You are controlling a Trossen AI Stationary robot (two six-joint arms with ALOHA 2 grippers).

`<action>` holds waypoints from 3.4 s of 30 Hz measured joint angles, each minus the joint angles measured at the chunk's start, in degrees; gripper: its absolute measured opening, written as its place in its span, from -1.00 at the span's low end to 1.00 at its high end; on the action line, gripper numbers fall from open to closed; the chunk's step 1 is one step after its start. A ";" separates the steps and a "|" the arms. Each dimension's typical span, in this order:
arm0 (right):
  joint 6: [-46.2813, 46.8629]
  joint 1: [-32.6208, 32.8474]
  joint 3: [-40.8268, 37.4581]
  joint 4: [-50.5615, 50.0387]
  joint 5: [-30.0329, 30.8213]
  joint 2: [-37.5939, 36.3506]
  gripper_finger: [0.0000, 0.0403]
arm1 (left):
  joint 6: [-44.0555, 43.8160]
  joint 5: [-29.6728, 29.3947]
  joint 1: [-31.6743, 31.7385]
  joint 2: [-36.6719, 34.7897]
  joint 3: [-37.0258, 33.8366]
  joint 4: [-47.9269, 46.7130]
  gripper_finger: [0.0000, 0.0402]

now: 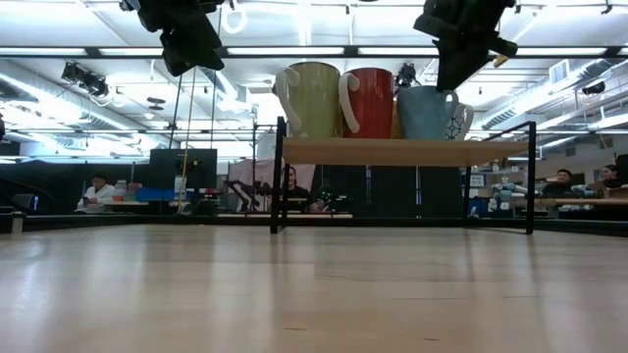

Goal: Place coffee mugs
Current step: Put the blue mug on the shelf, then put the yellow mug on the shelf

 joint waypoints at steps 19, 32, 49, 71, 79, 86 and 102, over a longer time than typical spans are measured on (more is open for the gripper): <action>-0.22 0.00 0.00 -0.09 -1.22 -0.02 -0.50 | -0.01 0.02 0.00 0.00 0.00 -0.02 -0.17; -0.22 0.00 0.00 -0.11 -1.64 -0.01 -0.28 | 0.00 0.02 -0.01 0.00 0.00 -0.02 -0.17; -0.65 1.36 0.00 -0.17 1.82 -0.10 -0.24 | -0.01 0.01 -0.02 0.00 0.00 -0.12 -0.17; 12.80 24.55 0.00 -0.17 1.84 -0.15 -0.24 | -8.30 0.80 -18.16 -0.02 0.00 -8.55 -0.17; 14.41 28.96 0.00 0.03 1.84 -0.15 -0.24 | -40.55 0.78 -29.33 -0.02 0.01 -16.78 -0.17; 14.00 29.95 0.00 2.14 1.84 -0.15 -0.24 | -68.39 0.79 -39.89 0.44 0.02 -19.72 -0.17; 12.26 30.01 0.00 3.10 1.86 -0.15 -0.23 | -85.51 0.63 -47.73 10.83 0.00 -12.11 -0.17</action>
